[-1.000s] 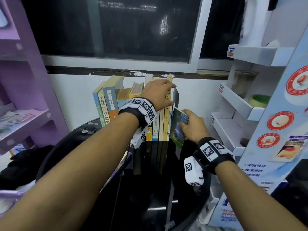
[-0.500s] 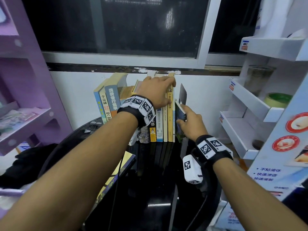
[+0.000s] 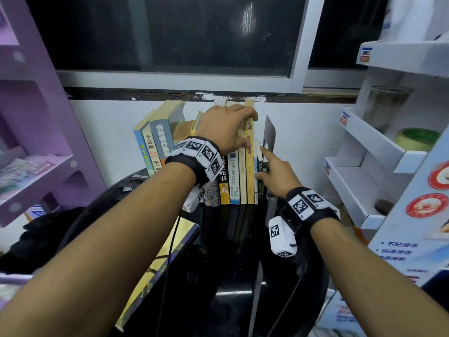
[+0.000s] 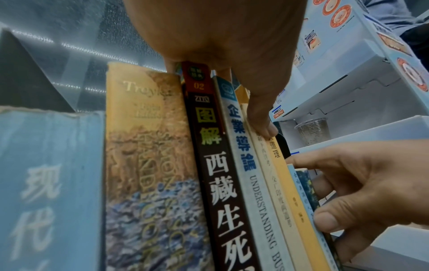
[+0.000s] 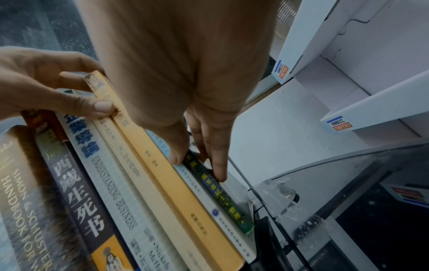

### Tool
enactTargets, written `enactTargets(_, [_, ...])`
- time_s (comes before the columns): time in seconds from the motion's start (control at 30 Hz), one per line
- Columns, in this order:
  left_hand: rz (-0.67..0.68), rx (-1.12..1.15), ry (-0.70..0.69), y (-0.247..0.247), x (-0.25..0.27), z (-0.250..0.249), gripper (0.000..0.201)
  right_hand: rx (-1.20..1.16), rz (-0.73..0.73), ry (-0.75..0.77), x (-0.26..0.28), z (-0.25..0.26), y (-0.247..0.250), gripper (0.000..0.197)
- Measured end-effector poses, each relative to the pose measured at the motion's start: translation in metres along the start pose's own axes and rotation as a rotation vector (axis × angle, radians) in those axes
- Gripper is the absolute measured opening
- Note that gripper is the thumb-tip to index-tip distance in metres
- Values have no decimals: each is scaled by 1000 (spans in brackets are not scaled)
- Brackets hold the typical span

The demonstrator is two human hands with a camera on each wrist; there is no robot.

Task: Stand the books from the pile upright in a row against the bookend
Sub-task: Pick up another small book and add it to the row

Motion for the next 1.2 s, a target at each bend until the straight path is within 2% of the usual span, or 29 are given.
enactTargets(0.23, [-12,-4,9,0,0,-2,55,-4,36,-6,-4,-10,-2,69])
enactTargets(0.4, [-21,-12,4,-1,1,-3,54,-5,42,-25,-4,-19,-9,80])
enactTargets(0.6, [-24,-30,4,0,1,-5,55,-45,23,-16,-6,-23,-12,78])
enactTargets(1.2, [-34,-53,-18,-3,-1,-8,57,34,31,-17,-14,-31,-16,77])
Point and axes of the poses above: each hand's wrist, its own x-axis away from the middle knuckle, its own y-axis out of the back of the hand, z = x × y, the point moved 6 cm from there along -x, towards the middle knuckle, and after that the axes turned 1 degree about x, right-handed, at the moved point
